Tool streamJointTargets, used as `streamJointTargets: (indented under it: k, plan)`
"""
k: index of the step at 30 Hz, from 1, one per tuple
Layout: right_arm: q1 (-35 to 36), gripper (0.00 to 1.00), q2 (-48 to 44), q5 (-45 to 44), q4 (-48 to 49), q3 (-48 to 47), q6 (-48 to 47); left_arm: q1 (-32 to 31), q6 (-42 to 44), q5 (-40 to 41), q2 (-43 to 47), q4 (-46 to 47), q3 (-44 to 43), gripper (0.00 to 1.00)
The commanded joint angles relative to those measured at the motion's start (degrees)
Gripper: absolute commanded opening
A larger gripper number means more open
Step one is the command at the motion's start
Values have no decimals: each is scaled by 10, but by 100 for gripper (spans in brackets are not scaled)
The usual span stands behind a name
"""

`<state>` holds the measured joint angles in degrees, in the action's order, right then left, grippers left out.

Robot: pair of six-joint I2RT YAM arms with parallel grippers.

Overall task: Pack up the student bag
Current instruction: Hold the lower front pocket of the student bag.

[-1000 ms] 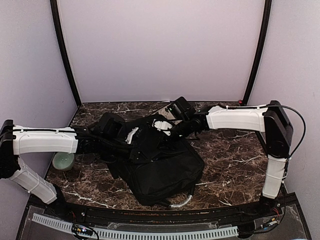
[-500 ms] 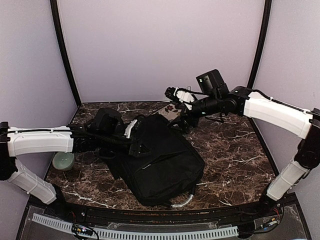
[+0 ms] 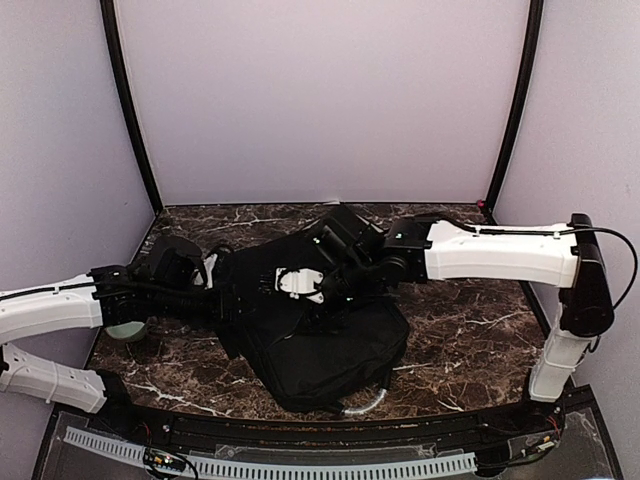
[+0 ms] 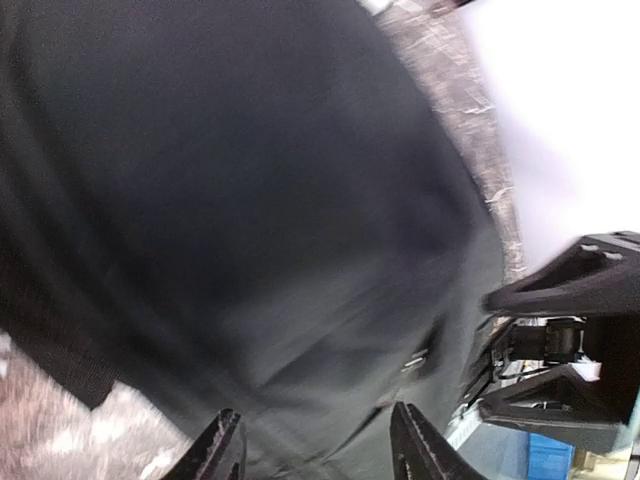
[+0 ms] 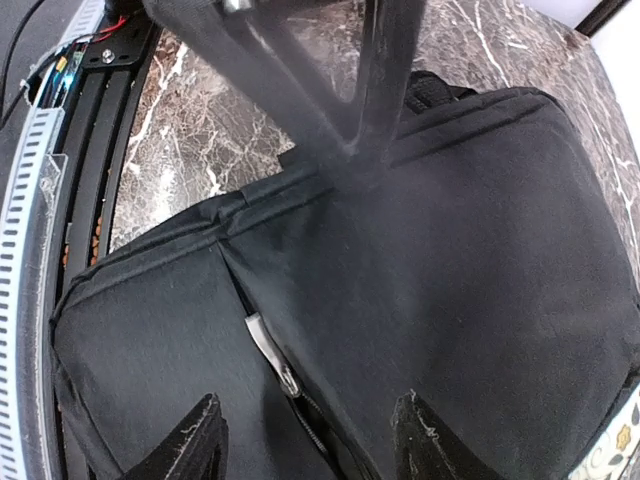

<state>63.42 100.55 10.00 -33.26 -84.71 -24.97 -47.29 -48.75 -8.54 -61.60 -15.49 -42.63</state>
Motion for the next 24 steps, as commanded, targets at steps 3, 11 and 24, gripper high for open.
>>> streamJointTargets:
  k: [3,11,24]
  plan:
    - [33,57,49,-68,-9,-58,-22,3,-89,2,25,1,65,53]
    - [52,56,93,-76,-18,-82,-27,5,-102,-25,-10,80,96,53]
    - [68,52,108,-65,-27,-76,-35,5,-100,-24,-47,112,107,45]
